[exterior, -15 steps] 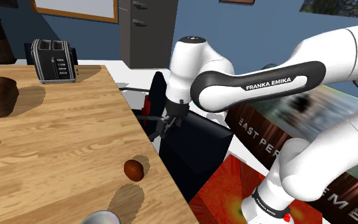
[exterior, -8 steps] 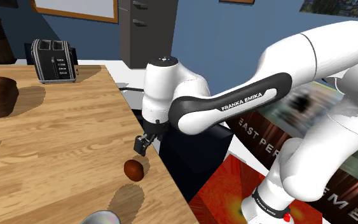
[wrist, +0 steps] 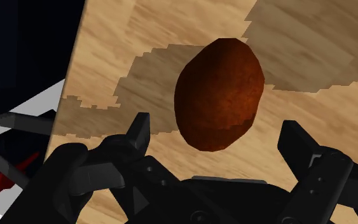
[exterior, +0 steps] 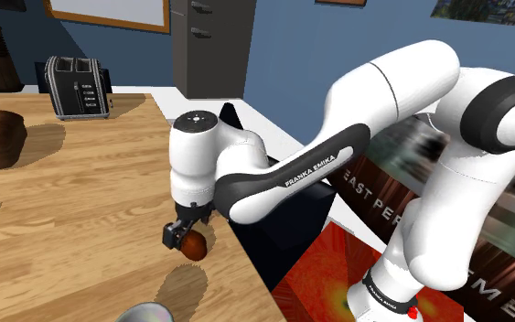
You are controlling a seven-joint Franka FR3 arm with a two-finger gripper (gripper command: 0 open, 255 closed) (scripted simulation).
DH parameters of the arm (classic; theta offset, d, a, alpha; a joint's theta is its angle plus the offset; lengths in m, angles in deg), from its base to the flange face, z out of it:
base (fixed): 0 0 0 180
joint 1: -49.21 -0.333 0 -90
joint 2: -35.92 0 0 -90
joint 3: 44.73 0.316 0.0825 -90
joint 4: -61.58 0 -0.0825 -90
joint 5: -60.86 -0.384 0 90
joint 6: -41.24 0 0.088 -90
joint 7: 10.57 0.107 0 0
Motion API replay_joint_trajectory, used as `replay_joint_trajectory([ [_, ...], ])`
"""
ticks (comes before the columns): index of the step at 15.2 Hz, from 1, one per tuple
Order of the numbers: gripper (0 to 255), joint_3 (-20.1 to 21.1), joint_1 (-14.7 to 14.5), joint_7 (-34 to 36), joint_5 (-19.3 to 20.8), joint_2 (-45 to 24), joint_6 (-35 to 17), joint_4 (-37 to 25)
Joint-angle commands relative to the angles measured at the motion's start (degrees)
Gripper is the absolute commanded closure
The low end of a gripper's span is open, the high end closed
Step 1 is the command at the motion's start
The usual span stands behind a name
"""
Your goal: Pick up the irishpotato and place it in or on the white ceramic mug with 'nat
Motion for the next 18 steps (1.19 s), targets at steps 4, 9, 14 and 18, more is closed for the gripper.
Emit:
replay_joint_trajectory([
  [4,0,-0.6,-0.3,1.8,2.5,-3.0,-3.2,0.8],
  [9,0,-0.8,-0.4,2.3,3.3,-3.8,-4.1,1.0],
  [14,255,-0.8,-0.4,2.3,3.3,-3.8,-4.1,1.0],
  [18,255,-0.8,-0.4,2.3,3.3,-3.8,-4.1,1.0],
])
